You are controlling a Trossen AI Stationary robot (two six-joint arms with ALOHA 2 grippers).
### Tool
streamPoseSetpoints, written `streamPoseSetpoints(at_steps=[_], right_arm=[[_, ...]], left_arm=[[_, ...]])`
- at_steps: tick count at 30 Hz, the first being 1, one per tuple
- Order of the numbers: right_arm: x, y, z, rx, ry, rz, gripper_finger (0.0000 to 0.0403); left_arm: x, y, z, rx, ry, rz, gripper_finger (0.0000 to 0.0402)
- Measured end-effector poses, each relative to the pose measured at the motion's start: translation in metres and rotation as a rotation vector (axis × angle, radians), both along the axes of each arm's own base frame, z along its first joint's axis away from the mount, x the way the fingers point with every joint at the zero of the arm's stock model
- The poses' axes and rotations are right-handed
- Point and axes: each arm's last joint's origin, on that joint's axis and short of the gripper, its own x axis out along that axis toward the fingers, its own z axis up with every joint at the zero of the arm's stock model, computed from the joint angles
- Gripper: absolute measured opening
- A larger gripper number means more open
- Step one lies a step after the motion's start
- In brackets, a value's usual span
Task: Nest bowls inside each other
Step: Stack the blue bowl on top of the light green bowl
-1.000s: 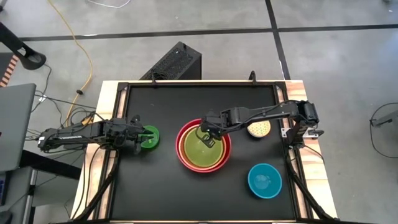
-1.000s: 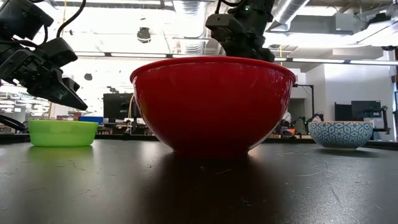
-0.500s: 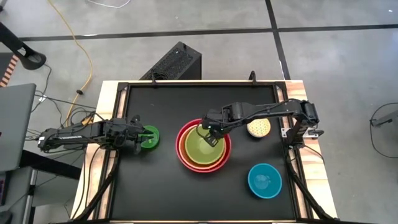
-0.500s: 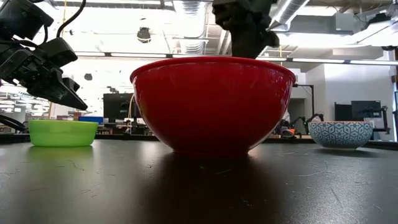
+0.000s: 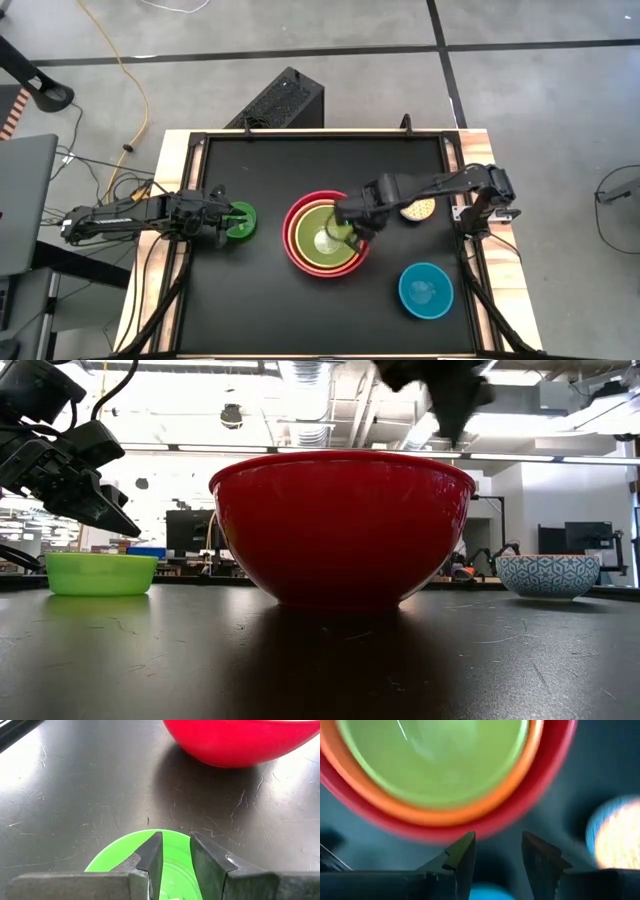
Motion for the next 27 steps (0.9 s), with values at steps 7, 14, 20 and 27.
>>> streamPoseSetpoints(at_steps=[7,14,20,27], right_arm=[[-0.03,0.043,-0.022,-0.008,0.194,0.016,0.0185],[-0.064,0.067,-0.064,0.066,0.409,-0.038,0.0191],[-0.092,0.073,-0.087,0.108,0.383,0.015,0.0188],[-0.125,0.063,-0.093,0.142,0.343,0.037,0.0187]], left_arm=[[0.0,0.0,0.0,0.0,0.0,0.0,0.0087],[0.0,0.0,0.0,0.0,0.0,0.0,0.0087],[0.0,0.0,0.0,0.0,0.0,0.0,0.0087],[0.0,0.0,0.0,0.0,0.0,0.0,0.0087]])
